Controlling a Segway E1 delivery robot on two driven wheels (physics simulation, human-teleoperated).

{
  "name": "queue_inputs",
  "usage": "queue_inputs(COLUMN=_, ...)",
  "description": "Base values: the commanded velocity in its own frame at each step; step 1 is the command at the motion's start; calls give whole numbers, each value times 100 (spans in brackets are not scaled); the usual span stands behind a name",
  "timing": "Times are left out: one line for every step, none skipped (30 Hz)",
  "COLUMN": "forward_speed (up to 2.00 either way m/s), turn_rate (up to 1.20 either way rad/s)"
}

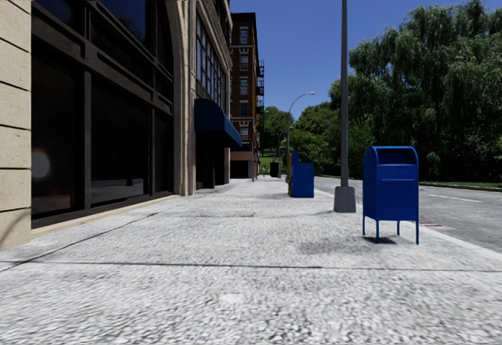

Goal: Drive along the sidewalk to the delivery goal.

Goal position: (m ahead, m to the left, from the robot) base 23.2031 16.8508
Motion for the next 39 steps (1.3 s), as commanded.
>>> queue_inputs(forward_speed=200, turn_rate=0)
queue_inputs(forward_speed=200, turn_rate=0)
queue_inputs(forward_speed=200, turn_rate=0)
queue_inputs(forward_speed=200, turn_rate=0)
queue_inputs(forward_speed=200, turn_rate=0)
queue_inputs(forward_speed=200, turn_rate=0)
queue_inputs(forward_speed=200, turn_rate=0)
queue_inputs(forward_speed=200, turn_rate=0)
queue_inputs(forward_speed=200, turn_rate=0)
queue_inputs(forward_speed=200, turn_rate=0)
queue_inputs(forward_speed=200, turn_rate=0)
queue_inputs(forward_speed=200, turn_rate=0)
queue_inputs(forward_speed=200, turn_rate=0)
queue_inputs(forward_speed=200, turn_rate=0)
queue_inputs(forward_speed=200, turn_rate=0)
queue_inputs(forward_speed=200, turn_rate=0)
queue_inputs(forward_speed=200, turn_rate=0)
queue_inputs(forward_speed=200, turn_rate=0)
queue_inputs(forward_speed=200, turn_rate=0)
queue_inputs(forward_speed=200, turn_rate=0)
queue_inputs(forward_speed=200, turn_rate=0)
queue_inputs(forward_speed=200, turn_rate=0)
queue_inputs(forward_speed=200, turn_rate=0)
queue_inputs(forward_speed=200, turn_rate=0)
queue_inputs(forward_speed=200, turn_rate=0)
queue_inputs(forward_speed=200, turn_rate=0)
queue_inputs(forward_speed=200, turn_rate=0)
queue_inputs(forward_speed=200, turn_rate=0)
queue_inputs(forward_speed=200, turn_rate=0)
queue_inputs(forward_speed=200, turn_rate=0)
queue_inputs(forward_speed=200, turn_rate=0)
queue_inputs(forward_speed=200, turn_rate=0)
queue_inputs(forward_speed=200, turn_rate=0)
queue_inputs(forward_speed=200, turn_rate=0)
queue_inputs(forward_speed=200, turn_rate=0)
queue_inputs(forward_speed=200, turn_rate=0)
queue_inputs(forward_speed=200, turn_rate=0)
queue_inputs(forward_speed=200, turn_rate=0)
queue_inputs(forward_speed=200, turn_rate=0)
